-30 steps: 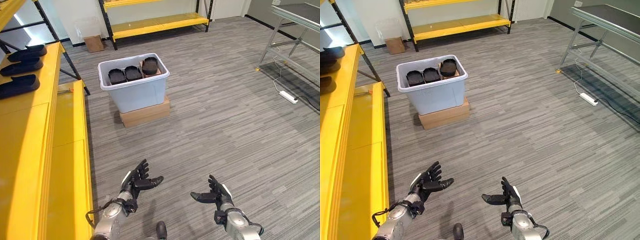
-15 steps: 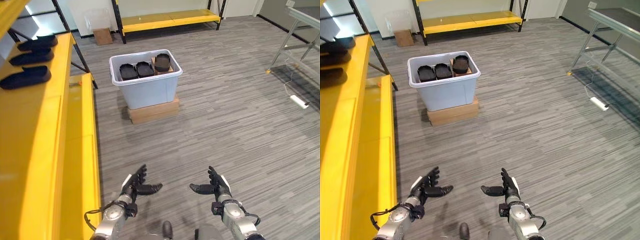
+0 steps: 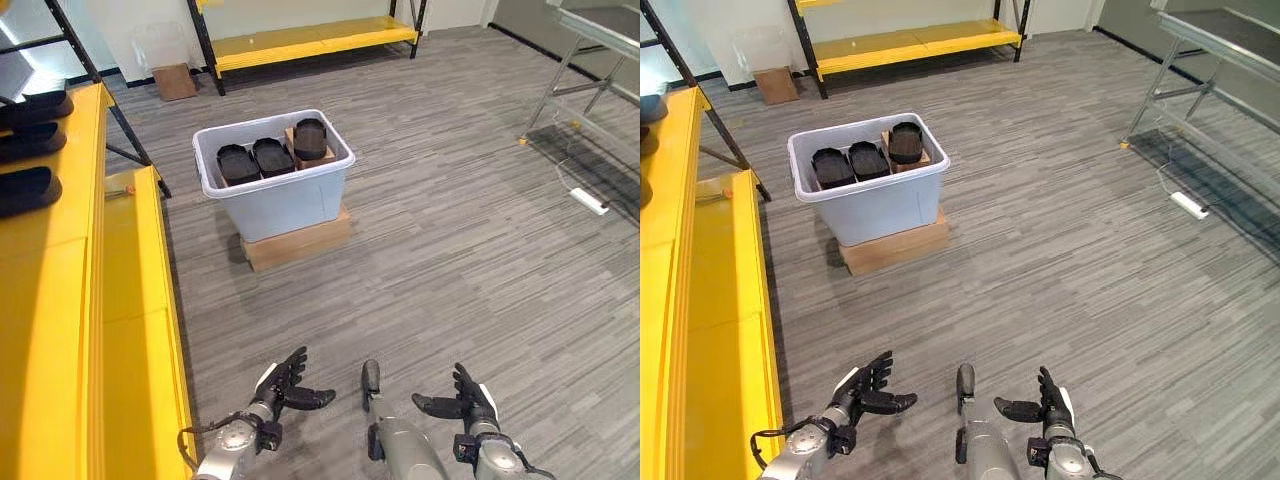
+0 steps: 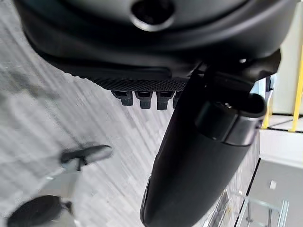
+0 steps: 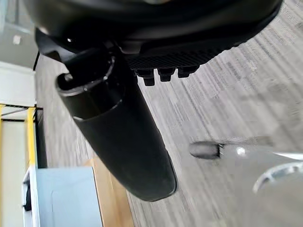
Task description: Move parts from the plastic box to the shelf.
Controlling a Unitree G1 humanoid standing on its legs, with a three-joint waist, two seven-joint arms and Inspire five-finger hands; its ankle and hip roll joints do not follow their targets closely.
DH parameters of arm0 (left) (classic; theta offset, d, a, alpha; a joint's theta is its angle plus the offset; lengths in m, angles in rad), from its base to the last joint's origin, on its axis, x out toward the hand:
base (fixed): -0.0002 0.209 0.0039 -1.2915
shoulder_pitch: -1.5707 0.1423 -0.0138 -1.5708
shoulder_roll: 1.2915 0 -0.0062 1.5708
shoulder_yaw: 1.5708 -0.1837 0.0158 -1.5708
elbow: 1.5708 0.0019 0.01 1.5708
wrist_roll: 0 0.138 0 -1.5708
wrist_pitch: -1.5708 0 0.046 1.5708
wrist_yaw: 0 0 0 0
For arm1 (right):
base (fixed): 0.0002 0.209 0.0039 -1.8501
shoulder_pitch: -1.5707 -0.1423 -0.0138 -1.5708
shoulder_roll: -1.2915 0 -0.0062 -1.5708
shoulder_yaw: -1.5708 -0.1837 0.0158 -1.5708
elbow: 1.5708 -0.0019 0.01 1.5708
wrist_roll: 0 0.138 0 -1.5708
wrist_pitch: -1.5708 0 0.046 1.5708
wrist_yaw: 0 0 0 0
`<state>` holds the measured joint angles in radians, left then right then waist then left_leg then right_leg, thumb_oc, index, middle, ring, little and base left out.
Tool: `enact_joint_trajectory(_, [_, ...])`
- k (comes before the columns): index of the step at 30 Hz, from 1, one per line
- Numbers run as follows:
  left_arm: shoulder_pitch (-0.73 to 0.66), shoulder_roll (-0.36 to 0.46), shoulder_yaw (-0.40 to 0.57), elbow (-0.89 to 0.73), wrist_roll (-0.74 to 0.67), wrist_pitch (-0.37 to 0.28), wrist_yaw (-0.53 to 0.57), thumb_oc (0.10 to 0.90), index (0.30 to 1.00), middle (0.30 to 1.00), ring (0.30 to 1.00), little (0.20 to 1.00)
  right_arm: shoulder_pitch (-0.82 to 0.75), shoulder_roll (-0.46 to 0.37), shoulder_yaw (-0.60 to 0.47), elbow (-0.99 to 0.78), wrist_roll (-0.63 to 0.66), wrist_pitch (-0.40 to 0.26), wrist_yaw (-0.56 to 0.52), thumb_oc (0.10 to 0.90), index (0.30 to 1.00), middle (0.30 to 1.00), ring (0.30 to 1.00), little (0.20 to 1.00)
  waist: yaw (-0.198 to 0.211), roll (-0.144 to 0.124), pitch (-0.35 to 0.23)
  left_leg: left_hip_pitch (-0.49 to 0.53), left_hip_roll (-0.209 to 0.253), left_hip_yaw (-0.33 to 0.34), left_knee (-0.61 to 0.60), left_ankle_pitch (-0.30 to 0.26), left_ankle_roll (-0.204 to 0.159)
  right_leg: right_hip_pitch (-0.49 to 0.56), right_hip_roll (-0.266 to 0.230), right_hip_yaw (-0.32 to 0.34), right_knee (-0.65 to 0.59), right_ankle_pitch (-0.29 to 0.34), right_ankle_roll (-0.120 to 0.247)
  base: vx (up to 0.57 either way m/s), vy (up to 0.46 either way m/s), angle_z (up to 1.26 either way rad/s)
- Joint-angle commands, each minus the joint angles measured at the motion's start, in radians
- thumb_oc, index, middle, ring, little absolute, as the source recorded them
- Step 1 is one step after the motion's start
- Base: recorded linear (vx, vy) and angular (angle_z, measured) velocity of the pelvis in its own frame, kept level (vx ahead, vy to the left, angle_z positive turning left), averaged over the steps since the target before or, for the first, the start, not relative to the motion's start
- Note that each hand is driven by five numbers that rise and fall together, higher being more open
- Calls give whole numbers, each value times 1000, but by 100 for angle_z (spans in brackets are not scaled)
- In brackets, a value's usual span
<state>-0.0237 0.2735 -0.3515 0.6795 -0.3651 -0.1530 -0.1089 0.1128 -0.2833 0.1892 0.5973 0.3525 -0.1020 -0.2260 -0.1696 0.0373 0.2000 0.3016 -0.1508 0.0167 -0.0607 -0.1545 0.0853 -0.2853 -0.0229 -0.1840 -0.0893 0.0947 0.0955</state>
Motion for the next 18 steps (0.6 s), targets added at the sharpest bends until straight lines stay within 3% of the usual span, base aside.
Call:
enact_joint_trajectory(1, [-11,49,16,-94,38,-90,-18,900,1000,1000,1000,1000,-96,-11,-2,-50,-35,-93,-25,900,1000,1000,1000,1000,21,-49,-38,-30,34,59,-27,-33,-6,29,-38,49,2,70,70,81,-25,49])
enact_joint_trajectory(4, [-11,49,16,-94,38,-90,-18,900,1000,1000,1000,1000,-96,-11,-2,-50,-35,-93,-25,900,1000,1000,1000,1000,21,-49,-38,-30,34,59,-27,-33,-6,29,-38,49,2,70,70,213,-77,22])
enact_joint_trajectory(5, [11,54,33,-111,20,-61,-11,900,1000,1000,1000,1000,-85,-15,5,-73,-57,-80,-13,900,1000,1000,1000,1000,13,-47,-49,13,28,77,-27,-62,-2,64,-39,45,24,93,56,843,-322,-15])
enact_joint_trajectory(12, [57,52,57,-139,6,-56,-3,900,1000,1000,1000,1000,-70,-26,28,-128,-81,-81,4,900,1000,1000,1000,1000,9,-31,-54,38,49,94,0,-79,-24,74,-25,15,112,61,16,383,-171,14])
enact_joint_trajectory(14, [62,50,59,-134,9,-61,-7,900,1000,1000,1000,1000,-62,-30,34,-140,-87,-92,4,900,1000,1000,1000,1000,6,-25,-62,32,59,96,16,-53,-39,86,-14,12,107,47,3,300,-171,7])
enact_joint_trajectory(18, [65,51,58,-129,10,-71,-18,900,1000,1000,1000,1000,-54,-44,35,-162,-86,-103,3,900,1000,1000,1000,1000,5,-14,-69,-17,93,94,105,55,-79,126,14,20,89,11,-26,256,-175,-5])
